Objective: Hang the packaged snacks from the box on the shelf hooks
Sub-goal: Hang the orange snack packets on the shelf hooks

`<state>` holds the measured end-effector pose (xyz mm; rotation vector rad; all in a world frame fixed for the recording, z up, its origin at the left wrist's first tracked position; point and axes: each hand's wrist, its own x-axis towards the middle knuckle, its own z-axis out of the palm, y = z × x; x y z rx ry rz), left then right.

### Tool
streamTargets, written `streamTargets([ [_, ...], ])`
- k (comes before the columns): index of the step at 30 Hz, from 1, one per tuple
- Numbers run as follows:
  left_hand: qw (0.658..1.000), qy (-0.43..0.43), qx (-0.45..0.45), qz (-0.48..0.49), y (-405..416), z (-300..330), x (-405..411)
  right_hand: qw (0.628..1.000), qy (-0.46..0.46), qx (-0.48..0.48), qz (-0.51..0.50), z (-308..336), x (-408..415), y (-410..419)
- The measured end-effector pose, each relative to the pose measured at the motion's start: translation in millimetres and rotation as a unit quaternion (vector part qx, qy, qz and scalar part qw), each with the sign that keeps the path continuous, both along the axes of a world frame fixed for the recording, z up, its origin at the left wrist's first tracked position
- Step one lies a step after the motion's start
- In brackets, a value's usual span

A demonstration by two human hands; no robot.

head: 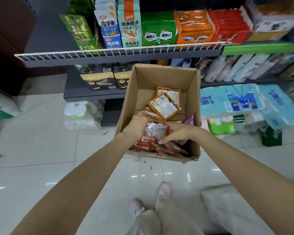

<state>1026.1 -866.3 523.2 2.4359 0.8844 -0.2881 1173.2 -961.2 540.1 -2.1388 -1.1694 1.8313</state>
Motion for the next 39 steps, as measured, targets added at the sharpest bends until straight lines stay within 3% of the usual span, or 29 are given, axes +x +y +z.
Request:
streamTargets([
  [3, 0.998, -0.039, 0.002, 0.051, 0, 3, -7, 1.000, -0.003, -0.015, -0.004, 9, -9, -5],
  [8, 0.978, -0.161, -0.004, 0.133, 3, 22, -18, 0.959, -0.245, 0.114, 0.087, 18, -15, 5],
  [12, 0.955, -0.254, 0.001, 0.156, 1, 56, -22, 0.921, -0.329, 0.205, 0.039, 47, -3, 6],
  [17, 0.963, -0.261, 0.041, 0.062, 0, 94, -16, 0.873, -0.348, 0.339, 0.046, 97, 0, 12],
  [21, 0.970, -0.208, 0.116, 0.039, 12, 118, -11, 0.850, -0.374, 0.359, 0.093, 127, 3, 20],
  [26, 0.969, -0.153, 0.193, 0.019, 17, 147, -1, 0.781, -0.462, 0.385, 0.169, 159, 1, 34],
  [30, 0.963, -0.193, 0.174, 0.066, 33, 177, 5, 0.763, -0.438, 0.454, 0.138, 175, 2, 51],
  [34, 0.952, -0.235, 0.175, 0.084, 45, 202, 3, 0.782, -0.324, 0.532, 0.007, 182, 8, 71],
  [39, 0.948, -0.215, 0.217, 0.085, 74, 215, -4, 0.800, -0.188, 0.562, -0.093, 194, 2, 102],
])
